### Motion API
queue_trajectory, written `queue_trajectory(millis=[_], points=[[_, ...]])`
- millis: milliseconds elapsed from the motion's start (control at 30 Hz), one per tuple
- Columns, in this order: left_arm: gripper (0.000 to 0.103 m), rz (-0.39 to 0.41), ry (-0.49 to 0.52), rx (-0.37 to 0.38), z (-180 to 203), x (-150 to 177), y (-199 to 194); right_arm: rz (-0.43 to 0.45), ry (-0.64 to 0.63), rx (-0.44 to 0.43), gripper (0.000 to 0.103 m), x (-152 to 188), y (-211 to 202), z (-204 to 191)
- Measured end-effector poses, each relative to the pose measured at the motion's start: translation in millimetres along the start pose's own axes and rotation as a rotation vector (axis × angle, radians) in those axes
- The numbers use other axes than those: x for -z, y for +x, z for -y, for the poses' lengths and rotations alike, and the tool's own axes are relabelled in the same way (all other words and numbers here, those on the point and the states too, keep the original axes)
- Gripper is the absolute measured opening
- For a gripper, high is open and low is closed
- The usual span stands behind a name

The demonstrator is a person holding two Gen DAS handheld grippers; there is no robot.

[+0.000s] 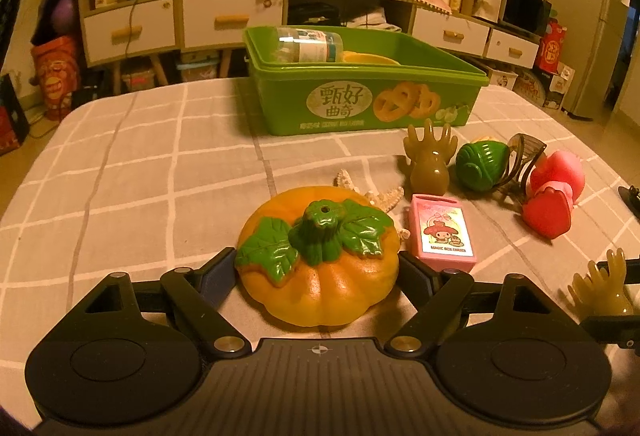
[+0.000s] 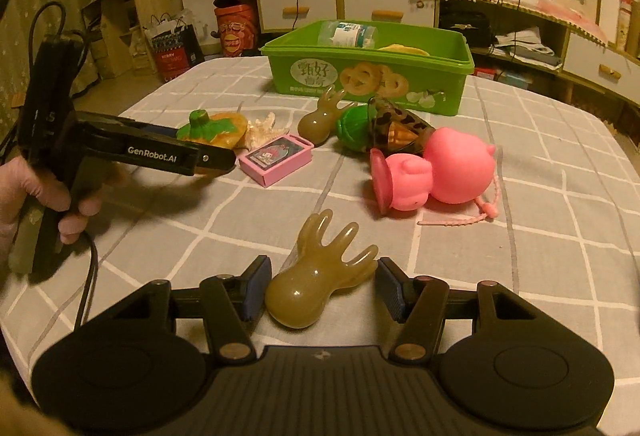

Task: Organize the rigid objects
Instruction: 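Close the right gripper on the brown hand-shaped toy while the left gripper approaches the pumpkin, then lift the orange pumpkin with the left gripper while the right gripper carries the hand toy to the bin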

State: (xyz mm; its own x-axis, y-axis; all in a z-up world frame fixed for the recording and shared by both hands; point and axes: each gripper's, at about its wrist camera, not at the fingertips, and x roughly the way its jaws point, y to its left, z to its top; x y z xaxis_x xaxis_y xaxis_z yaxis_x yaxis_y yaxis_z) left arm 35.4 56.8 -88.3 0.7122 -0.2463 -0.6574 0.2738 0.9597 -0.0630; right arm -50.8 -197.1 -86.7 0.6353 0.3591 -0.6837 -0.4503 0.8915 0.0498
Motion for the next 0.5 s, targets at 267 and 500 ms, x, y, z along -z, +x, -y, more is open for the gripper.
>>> queue_trajectory(millis=[267, 500], points=[[0.085, -0.011, -0.034, -0.002, -2, -3, -2, 0.01, 0.037, 0.001, 0.034, -8, -2, 5], [0.085, -0.007, -0.054, -0.005, -3, -6, -6, 0.03, 0.066, 0.008, 0.033, -16, -5, 9]])
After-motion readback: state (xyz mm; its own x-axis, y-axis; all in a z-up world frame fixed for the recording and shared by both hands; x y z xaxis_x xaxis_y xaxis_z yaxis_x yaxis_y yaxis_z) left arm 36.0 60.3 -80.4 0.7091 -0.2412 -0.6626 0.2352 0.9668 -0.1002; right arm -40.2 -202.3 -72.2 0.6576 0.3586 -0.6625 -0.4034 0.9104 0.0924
